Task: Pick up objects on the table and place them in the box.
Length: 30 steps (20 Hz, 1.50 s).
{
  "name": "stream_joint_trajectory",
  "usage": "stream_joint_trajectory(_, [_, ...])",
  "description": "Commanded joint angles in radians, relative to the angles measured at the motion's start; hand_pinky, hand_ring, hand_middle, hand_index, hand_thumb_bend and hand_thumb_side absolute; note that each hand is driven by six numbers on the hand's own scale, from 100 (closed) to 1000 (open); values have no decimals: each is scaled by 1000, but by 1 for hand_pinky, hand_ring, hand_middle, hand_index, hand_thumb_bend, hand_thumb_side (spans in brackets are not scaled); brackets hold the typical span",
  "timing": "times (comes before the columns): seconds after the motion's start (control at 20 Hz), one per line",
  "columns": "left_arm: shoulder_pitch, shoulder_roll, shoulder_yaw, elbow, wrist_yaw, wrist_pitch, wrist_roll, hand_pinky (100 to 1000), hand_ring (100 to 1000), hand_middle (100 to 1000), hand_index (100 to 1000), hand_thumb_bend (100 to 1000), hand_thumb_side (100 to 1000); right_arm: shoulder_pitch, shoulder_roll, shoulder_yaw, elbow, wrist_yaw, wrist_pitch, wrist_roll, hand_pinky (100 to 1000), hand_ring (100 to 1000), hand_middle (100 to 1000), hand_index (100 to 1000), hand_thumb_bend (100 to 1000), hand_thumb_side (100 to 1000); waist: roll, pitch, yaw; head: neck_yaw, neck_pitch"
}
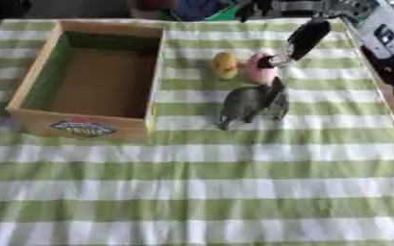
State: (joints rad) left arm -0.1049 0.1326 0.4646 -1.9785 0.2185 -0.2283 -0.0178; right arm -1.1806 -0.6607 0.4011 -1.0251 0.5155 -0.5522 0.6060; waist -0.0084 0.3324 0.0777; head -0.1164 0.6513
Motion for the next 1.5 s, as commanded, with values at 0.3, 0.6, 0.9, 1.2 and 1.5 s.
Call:
stream_joint_trajectory(0.3, [-6, 18, 2, -21, -9, 3, -2, 605, 736, 700, 770, 100, 997, 10, -63, 45, -22, -46, -332, 301, 812, 897, 844, 1000, 569, 538, -4, -14, -2, 5, 2])
stream_joint_trajectory(0.6, [-8, 17, -1, -21, -10, 4, -7, 606, 737, 700, 770, 100, 993, 38, -93, 72, -95, -40, -312, 301, 799, 890, 836, 1000, 591, 579, -6, -12, -1, 7, -2])
stream_joint_trajectory(0.9, [-9, 16, -2, -21, -9, 4, -10, 606, 737, 701, 770, 100, 992, 51, -92, 105, -103, -5, -281, 301, 795, 889, 831, 1000, 583, 574, -6, -12, 2, 3, -4])
stream_joint_trajectory(1.2, [-10, 14, -3, -21, -9, 7, -14, 607, 738, 702, 770, 100, 993, 49, -79, 112, -107, -18, -268, 301, 794, 884, 824, 1000, 548, 602, -7, -10, 2, 1, -4])
stream_joint_trajectory(1.5, [-11, 12, -3, -21, -10, 9, -17, 608, 738, 702, 770, 100, 993, 49, -78, 130, -119, -30, -243, 301, 786, 876, 815, 1000, 522, 617, -11, -7, 3, 1, -5])
